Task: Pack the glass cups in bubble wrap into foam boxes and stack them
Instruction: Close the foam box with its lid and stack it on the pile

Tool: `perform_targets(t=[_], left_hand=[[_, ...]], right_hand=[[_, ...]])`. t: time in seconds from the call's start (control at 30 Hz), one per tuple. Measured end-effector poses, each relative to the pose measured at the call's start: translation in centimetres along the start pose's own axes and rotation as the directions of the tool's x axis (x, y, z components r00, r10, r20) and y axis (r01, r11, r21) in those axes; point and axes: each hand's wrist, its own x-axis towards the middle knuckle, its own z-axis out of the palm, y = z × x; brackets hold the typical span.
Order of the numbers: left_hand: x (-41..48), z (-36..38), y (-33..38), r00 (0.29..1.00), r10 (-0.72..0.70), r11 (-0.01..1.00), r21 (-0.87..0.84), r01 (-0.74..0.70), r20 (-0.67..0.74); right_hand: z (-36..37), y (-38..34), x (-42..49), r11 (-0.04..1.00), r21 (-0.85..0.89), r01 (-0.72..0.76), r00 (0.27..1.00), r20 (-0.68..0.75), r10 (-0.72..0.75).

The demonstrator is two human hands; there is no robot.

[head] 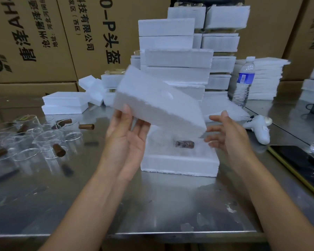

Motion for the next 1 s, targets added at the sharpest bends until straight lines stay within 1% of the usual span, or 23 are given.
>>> perform_targets(t=[0.07, 0.13, 0.23, 0.33, 0.43, 0.5, 0.57, 0.63, 0.7, 0.77, 0.83, 0.9, 0.93, 1.0], left_hand=[[-0.4, -0.1, -1.1, 0.999, -0.047, 0.999, 0.019, 0.046, 0.006], [-0.6, -0.4, -1.7, 0.997, -0.083, 0.996, 0.028, 0.084, -0.003], [-0.7, -0.8, -2.1, 0.992, -0.126, 0.992, 0.011, 0.126, -0.028], [-0.8, -1.1, -2.2, 0.985, -0.171, 0.985, 0.019, 0.171, -0.012], [-0.7, -1.4, -1.9, 0.980, -0.196, 0.979, 0.055, 0.197, -0.010], [-0.4, -1.8, -1.5, 0.986, -0.155, 0.980, 0.113, 0.161, -0.058], [-0.1, -2.4, -1.0, 0.986, -0.046, 0.976, 0.202, 0.078, -0.162], [0.4, -3.2, -0.4, 0.962, 0.078, 0.957, 0.289, 0.000, -0.260], [0.9, -3.8, 0.0, 0.948, 0.125, 0.942, 0.335, -0.021, -0.293], [1.4, -3.9, 0.0, 0.959, 0.089, 0.924, 0.382, 0.021, -0.268], [1.7, -3.9, -0.4, 0.984, 0.010, 0.879, 0.471, 0.075, -0.176], [1.7, -3.7, -1.0, 0.995, -0.071, 0.817, 0.568, 0.101, -0.075], [1.7, -3.6, -1.2, 0.993, -0.101, 0.796, 0.594, 0.115, -0.056], [1.6, -3.4, -1.4, 0.988, -0.133, 0.782, 0.604, 0.153, -0.079]], right_hand=[[0.1, -0.1, -0.1, 0.997, 0.062, -0.046, 0.994, 0.099, 0.040], [-0.1, 0.0, -0.1, 0.995, 0.086, -0.055, 0.990, 0.133, 0.044], [-0.4, 0.2, 0.1, 0.988, 0.129, -0.089, 0.988, 0.139, 0.071], [-0.4, 0.4, 0.3, 0.977, 0.173, -0.126, 0.986, 0.128, 0.105], [-0.5, 0.3, 0.3, 0.967, 0.224, -0.123, 0.990, 0.094, 0.104], [-0.7, 0.3, 0.4, 0.965, 0.239, -0.104, 0.995, 0.036, 0.098], [-0.8, 0.3, 0.5, 0.960, 0.267, -0.079, 0.996, -0.014, 0.086], [-0.9, 0.3, 0.5, 0.959, 0.277, -0.059, 0.997, -0.027, 0.069], [-0.9, 0.3, 0.4, 0.970, 0.239, -0.045, 0.999, -0.005, 0.048], [-0.8, 0.4, 0.3, 0.981, 0.192, -0.037, 0.999, 0.020, 0.033], [-0.7, 0.5, 0.1, 0.988, 0.148, -0.033, 0.999, 0.036, 0.027], [-0.7, 0.6, 0.1, 0.992, 0.123, -0.027, 0.999, 0.036, 0.023], [-0.8, 0.6, 0.1, 0.992, 0.122, -0.023, 0.999, 0.029, 0.020], [-0.9, 0.7, 0.2, 0.995, 0.097, -0.012, 1.000, 0.016, 0.011]])
